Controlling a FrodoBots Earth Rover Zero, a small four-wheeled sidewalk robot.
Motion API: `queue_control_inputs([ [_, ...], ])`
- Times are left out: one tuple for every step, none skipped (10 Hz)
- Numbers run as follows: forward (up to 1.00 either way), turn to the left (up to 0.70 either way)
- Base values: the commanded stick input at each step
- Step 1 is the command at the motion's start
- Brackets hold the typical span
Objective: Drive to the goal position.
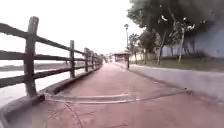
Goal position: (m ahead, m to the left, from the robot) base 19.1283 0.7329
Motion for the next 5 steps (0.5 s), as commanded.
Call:
queue_control_inputs([
  [1.0,0.0],
  [1.0,0.0],
  [1.0,0.0],
  [1.0,0.0],
  [1.0,0.0],
])
